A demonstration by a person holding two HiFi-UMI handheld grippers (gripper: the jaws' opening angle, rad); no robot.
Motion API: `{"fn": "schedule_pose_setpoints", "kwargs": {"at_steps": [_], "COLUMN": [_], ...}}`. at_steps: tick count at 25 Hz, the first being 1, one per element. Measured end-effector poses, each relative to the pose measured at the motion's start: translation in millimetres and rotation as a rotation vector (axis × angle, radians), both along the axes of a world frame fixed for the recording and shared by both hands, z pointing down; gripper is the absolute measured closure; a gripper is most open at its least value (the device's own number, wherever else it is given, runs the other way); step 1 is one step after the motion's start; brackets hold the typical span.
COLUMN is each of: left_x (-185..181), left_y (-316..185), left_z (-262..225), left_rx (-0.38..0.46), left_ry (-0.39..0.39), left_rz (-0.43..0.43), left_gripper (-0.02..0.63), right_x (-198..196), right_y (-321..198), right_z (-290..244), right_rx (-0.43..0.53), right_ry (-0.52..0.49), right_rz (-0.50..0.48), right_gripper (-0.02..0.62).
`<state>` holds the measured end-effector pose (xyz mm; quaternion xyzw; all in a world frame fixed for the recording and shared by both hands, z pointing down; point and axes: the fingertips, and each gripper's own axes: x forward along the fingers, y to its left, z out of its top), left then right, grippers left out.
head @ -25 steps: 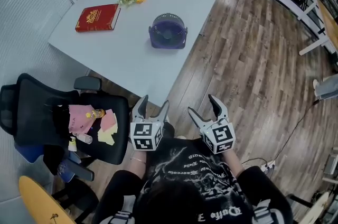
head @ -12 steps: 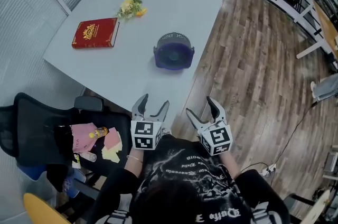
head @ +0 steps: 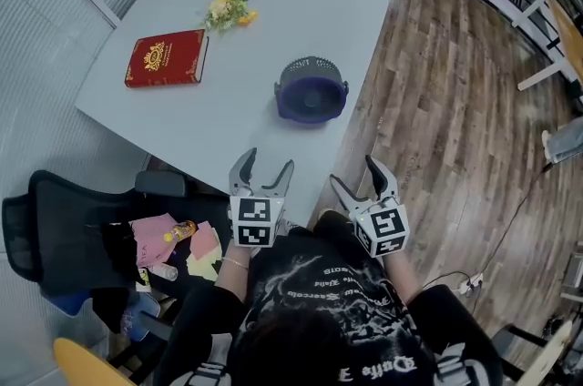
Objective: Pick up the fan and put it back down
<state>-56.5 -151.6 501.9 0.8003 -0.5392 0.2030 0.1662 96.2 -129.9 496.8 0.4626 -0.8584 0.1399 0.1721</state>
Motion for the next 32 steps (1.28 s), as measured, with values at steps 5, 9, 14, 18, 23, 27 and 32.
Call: {"fn": "schedule_pose_setpoints", "kwargs": {"at_steps": [5, 9, 14, 18, 23, 27, 32], "left_x": [1.0, 0.0, 1.9, -1.0, -6.1, -6.3, -5.3], "left_y": [-12.2, -33.3, -63.8, -83.8, -106.6, -121.4, -133.6], "left_z": [-7.7, -1.5, 17.2, 35.5, 53.9, 63.6, 81.2], "left_rx": [0.017, 0.022, -0.02, -0.051, -0.071, -0.068, -0.074], "left_ry": [-0.076, -0.099, -0.13, -0.163, -0.173, -0.178, -0.235], "left_rz": [0.016, 0.005, 0.01, -0.007, -0.037, -0.015, 0.023], "left_gripper": [0.253, 0.253, 0.253, 0.253, 0.253, 0.253, 0.253], "right_x": [6.4, 5.8, 14.1, 15.9, 16.8, 16.6, 12.9], "right_y": [-28.3, -51.8, -86.2, -115.2, -141.5, -156.5, -173.5], "right_z": [-2.0, 0.0, 9.4, 22.7, 47.3, 62.4, 77.8], "right_rx": [0.016, 0.027, 0.013, -0.008, -0.064, -0.088, -0.117], "right_ry": [0.011, 0.048, 0.092, 0.134, 0.186, 0.218, 0.205], "right_rz": [0.002, -0.047, -0.057, -0.072, -0.085, -0.104, -0.122], "right_gripper": [0.238, 0.241, 0.262, 0.273, 0.275, 0.279, 0.284]}}
